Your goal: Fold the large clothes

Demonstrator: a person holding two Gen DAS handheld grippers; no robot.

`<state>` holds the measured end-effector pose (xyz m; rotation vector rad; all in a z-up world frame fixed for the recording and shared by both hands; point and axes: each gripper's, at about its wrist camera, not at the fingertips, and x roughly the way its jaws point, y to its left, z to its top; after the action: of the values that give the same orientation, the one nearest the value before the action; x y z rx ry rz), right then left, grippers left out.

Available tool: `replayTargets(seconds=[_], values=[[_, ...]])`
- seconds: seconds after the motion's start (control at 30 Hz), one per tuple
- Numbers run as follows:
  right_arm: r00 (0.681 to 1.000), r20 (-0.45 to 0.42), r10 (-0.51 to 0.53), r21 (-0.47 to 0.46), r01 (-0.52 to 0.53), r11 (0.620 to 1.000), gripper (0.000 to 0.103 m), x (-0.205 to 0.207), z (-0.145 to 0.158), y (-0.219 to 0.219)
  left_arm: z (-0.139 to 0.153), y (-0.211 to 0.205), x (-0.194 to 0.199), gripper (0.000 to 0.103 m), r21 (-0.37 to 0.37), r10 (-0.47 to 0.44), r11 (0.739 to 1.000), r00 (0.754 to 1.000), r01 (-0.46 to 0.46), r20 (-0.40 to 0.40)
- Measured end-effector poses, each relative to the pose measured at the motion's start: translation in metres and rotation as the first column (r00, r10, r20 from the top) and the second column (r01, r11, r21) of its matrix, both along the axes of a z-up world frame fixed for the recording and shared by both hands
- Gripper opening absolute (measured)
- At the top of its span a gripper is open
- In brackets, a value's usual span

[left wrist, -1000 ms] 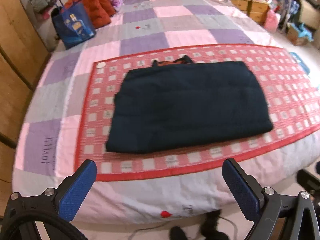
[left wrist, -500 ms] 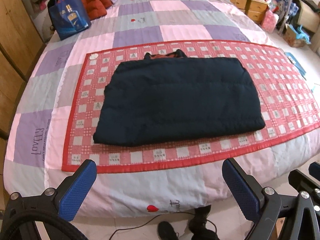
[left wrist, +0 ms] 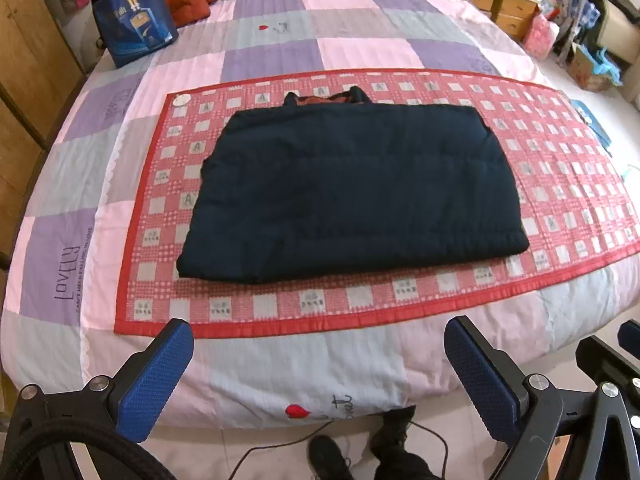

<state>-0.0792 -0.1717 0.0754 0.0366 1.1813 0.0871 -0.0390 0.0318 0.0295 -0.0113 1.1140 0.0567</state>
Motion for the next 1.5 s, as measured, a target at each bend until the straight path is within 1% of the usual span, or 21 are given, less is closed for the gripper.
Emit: replayTargets(seconds=[0.23,0.7,0.93,1.27,1.5], values=[[1.000,0.003,-0.004,-0.004,0.004,1.000,0.050,0.007,0.000,0.002,-0.002,-0.001,0.004,0.103,0.010,-0.002,1.000,1.000,0.002,0.001],[1.000,0.001,0.002,-0.006,-0.002,1.000,0.050,0.008,0.001,-0.002,-0.003,0.001,0.013,0.103,0.007,-0.002,1.000,1.000,0.002,-0.005],[1.000,-0.002,-0.001,-0.004,0.001,1.000,0.050,0.010,0.001,-0.002,-0.007,-0.005,0.019,0.103,0.010,-0.005,1.000,1.000,0.005,-0.003],[1.000,-0.002,-0.008,0.000,0.008,1.000,0.050,0.015,0.003,-0.012,-0.006,-0.013,0.019,0.103,0.019,-0.008,1.000,1.000,0.007,0.003],[1.000,0.002,-0.013,0.004,0.013,1.000,0.050,0.014,0.004,-0.022,-0.003,-0.017,0.016,0.103,0.010,-0.015,1.000,1.000,0.015,-0.001]])
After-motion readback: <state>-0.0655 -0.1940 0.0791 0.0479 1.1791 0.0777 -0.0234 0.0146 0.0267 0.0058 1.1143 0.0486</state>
